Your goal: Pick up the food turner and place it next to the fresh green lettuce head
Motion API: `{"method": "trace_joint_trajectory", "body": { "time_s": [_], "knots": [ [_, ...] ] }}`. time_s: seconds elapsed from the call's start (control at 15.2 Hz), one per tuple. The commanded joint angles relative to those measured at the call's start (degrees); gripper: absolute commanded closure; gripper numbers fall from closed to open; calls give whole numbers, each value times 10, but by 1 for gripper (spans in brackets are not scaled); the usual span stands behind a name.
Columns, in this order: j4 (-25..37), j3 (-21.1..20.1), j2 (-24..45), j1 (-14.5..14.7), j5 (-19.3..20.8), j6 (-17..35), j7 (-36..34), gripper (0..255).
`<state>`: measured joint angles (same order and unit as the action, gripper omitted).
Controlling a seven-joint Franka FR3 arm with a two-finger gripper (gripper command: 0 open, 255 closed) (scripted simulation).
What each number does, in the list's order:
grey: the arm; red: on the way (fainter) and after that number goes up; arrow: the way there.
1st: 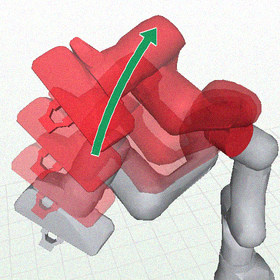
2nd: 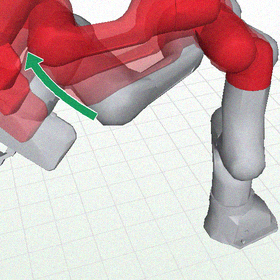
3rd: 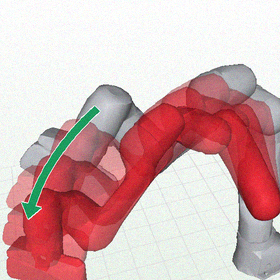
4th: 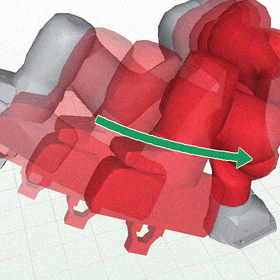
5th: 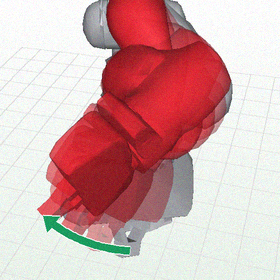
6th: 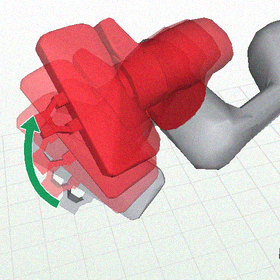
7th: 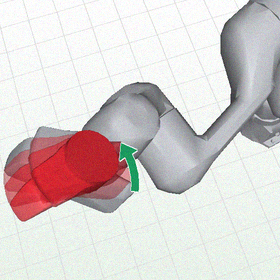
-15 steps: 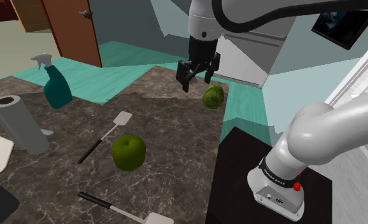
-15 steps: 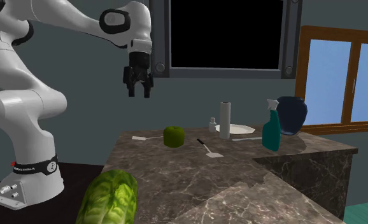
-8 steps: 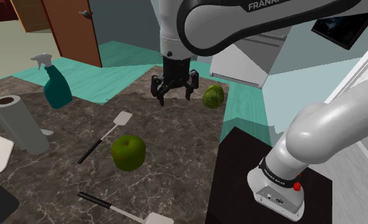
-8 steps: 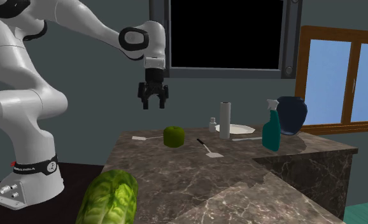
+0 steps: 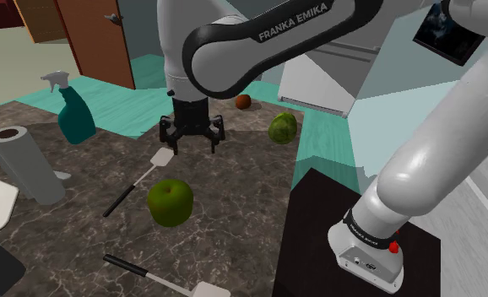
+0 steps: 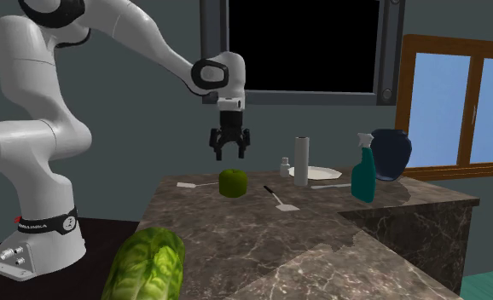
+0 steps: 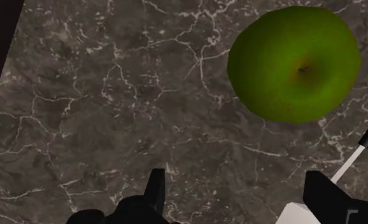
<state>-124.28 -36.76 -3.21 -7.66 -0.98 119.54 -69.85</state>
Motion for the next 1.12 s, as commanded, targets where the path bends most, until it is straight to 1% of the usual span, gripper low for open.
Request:
{"method": "trace_joint_trajectory", "body": {
  "time_s": [0.0, 0.2, 0.53, 0.86, 0.92, 1.06],
  "knots": [
    [29, -7, 55, -1, 30, 17, -62, 0],
    [83, -3, 136, 14, 76, 31, -150, 0],
    [187, 30, 261, 60, 133, 41, -268, 0],
    [311, 72, 375, 109, 160, 37, -354, 0],
    [325, 76, 386, 114, 161, 36, -361, 0],
    [321, 79, 394, 116, 165, 47, -363, 0]
  ]
}}
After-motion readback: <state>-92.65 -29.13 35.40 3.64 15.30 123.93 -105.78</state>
